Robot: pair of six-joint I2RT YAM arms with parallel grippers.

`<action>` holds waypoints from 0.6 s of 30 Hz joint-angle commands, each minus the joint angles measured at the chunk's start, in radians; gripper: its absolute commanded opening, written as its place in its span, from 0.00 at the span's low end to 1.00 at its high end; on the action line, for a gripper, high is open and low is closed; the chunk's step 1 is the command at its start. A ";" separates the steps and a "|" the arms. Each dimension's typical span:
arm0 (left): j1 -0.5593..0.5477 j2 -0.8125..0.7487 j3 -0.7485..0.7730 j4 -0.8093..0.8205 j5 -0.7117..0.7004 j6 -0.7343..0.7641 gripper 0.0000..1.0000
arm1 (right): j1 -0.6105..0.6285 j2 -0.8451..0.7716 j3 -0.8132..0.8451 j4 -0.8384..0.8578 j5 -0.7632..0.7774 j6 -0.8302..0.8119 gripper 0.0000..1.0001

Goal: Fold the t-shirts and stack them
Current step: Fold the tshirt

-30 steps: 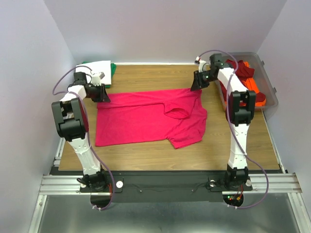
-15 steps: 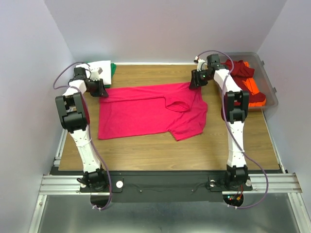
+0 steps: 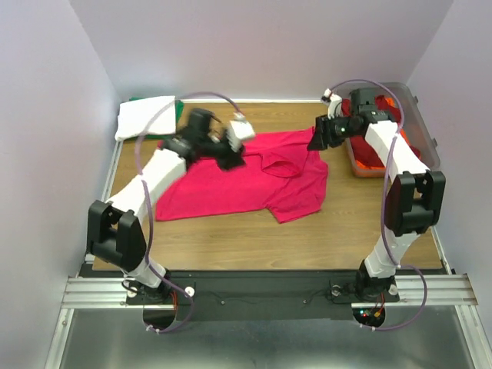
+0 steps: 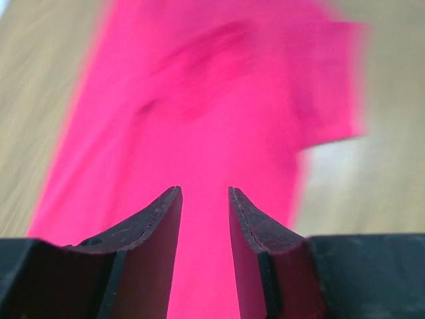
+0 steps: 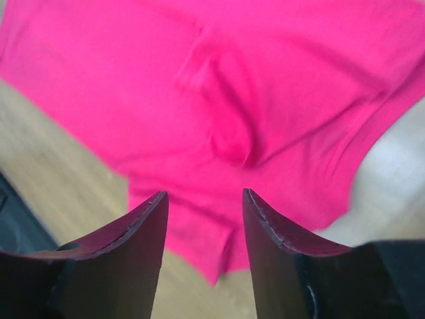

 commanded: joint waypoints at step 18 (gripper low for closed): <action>-0.660 0.276 -0.158 0.276 -0.263 -0.005 0.46 | -0.002 0.038 -0.312 0.068 0.202 -0.037 0.41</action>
